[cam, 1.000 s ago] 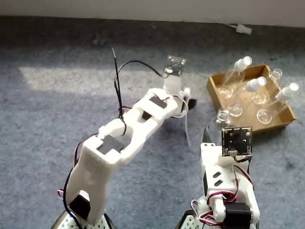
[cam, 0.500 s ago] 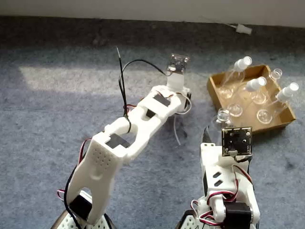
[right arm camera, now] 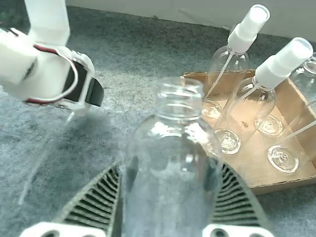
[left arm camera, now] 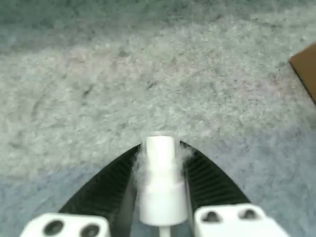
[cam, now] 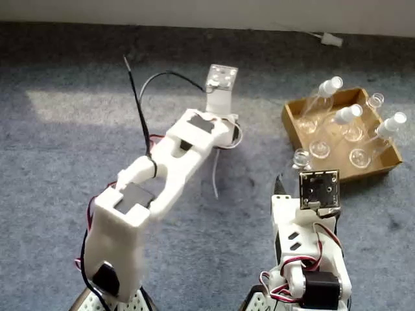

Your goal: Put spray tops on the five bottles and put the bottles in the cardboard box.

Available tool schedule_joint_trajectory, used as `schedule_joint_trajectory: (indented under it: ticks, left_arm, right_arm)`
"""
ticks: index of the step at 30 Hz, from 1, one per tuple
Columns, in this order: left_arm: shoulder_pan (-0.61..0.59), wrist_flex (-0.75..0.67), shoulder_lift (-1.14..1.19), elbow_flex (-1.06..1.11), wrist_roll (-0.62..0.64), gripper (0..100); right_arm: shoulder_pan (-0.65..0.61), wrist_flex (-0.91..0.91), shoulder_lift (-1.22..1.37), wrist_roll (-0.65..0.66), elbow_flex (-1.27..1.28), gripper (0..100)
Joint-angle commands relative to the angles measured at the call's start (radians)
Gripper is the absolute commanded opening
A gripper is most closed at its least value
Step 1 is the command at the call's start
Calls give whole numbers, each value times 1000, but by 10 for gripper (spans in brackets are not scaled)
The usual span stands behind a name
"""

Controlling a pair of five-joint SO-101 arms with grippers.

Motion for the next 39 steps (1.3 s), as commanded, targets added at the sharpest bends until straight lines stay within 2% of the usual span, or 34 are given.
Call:
schedule_joint_trajectory:
  ticks: [1,9,17,24,28,31,39]
  left_arm:
    - [-74,166,-188,13,3,7]
    - [-157,351,-320,67,3,7]
    - [-191,503,-486,59,3,7]
    - [-186,578,-748,85,3,6]
    - [-186,569,-900,142,2,6]
    - [-186,502,-995,206,2,6]
    - [-171,133,-1205,486,2,5]
  right_arm:
    - [12,-7,-7,-3,-7,133]
    - [5,-8,-7,-9,-5,133]
    - [-189,-42,-7,-3,-4,133]
    - [-219,-171,-7,-3,82,133]
    - [-219,-255,-7,-3,177,133]
    - [-255,-323,-7,-3,222,133]
    - [-516,-383,-5,-3,272,132]
